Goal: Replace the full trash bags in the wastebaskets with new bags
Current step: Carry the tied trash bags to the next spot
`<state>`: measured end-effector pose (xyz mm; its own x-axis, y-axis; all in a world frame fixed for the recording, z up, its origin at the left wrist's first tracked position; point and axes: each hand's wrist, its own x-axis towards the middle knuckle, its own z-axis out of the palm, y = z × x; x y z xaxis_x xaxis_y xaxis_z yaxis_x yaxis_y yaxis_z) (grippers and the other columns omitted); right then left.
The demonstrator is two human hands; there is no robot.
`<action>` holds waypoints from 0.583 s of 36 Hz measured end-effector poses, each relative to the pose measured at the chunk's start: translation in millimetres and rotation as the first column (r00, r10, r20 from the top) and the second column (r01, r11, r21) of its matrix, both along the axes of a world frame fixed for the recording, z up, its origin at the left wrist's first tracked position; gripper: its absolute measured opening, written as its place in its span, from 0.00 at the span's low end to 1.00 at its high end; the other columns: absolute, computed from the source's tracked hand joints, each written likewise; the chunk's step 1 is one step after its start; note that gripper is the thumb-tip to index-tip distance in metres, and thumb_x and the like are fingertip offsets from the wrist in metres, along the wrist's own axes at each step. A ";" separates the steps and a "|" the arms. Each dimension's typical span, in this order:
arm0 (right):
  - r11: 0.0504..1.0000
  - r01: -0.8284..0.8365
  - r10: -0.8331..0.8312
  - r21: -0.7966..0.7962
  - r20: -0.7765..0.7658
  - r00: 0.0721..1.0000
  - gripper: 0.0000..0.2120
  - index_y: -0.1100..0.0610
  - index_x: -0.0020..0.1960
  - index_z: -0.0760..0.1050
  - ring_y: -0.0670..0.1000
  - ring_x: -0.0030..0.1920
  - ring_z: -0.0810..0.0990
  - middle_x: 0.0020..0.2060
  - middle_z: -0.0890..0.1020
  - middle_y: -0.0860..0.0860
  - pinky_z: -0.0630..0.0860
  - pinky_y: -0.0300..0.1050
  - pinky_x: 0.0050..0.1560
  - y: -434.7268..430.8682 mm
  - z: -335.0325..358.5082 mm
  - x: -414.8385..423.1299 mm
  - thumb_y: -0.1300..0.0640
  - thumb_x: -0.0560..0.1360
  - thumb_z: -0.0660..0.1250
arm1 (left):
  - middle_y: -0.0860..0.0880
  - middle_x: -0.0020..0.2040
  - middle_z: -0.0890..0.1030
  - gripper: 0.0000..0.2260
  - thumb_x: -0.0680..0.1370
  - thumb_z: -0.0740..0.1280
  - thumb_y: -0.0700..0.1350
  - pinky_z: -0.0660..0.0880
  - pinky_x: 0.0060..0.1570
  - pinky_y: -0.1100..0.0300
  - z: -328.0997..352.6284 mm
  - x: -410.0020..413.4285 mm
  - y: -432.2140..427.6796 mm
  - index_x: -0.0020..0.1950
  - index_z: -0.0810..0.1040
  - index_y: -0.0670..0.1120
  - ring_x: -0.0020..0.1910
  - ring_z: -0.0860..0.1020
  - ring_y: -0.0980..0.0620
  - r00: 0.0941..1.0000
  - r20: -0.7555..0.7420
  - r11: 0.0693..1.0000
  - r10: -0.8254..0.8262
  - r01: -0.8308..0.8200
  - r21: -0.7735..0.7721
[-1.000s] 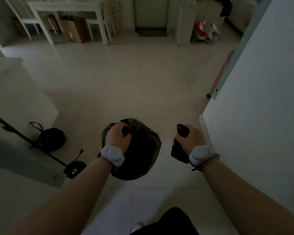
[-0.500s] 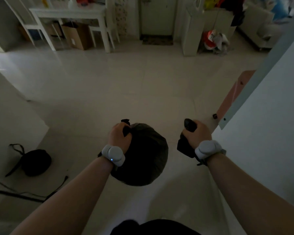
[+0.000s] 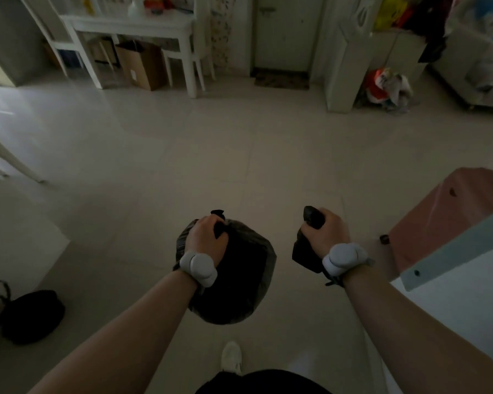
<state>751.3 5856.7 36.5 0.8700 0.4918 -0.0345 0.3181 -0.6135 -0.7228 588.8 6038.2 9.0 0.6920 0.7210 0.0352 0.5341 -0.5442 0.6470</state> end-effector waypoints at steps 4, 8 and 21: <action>0.999 0.028 -0.027 0.037 -0.016 1.000 0.06 0.58 0.37 0.71 0.55 0.33 0.73 0.32 0.76 0.57 0.69 0.43 0.35 35.6 6.2 47.0 0.59 0.72 0.66 | 0.46 0.53 0.76 0.07 0.77 0.64 0.41 0.66 0.45 0.60 9.7 57.5 40.4 0.54 0.75 0.43 0.52 0.74 0.46 0.999 0.005 0.999 -0.038 0.038 0.017; 0.996 0.066 -0.064 0.058 -0.039 0.997 0.08 0.57 0.35 0.69 0.53 0.31 0.71 0.29 0.73 0.53 0.68 0.42 0.34 60.1 1.6 92.1 0.59 0.72 0.66 | 0.45 0.50 0.77 0.06 0.75 0.65 0.41 0.65 0.43 0.60 13.5 118.5 70.3 0.51 0.76 0.44 0.48 0.74 0.47 0.999 0.010 0.999 -0.052 0.052 0.011; 0.995 0.065 -0.056 0.078 -0.112 0.992 0.11 0.54 0.34 0.68 0.53 0.30 0.71 0.29 0.73 0.53 0.69 0.43 0.33 132.8 -10.2 311.4 0.60 0.73 0.66 | 0.46 0.51 0.77 0.05 0.74 0.65 0.42 0.75 0.48 0.52 5.7 340.7 154.2 0.50 0.76 0.46 0.48 0.76 0.44 0.998 -0.020 0.998 -0.058 0.058 0.014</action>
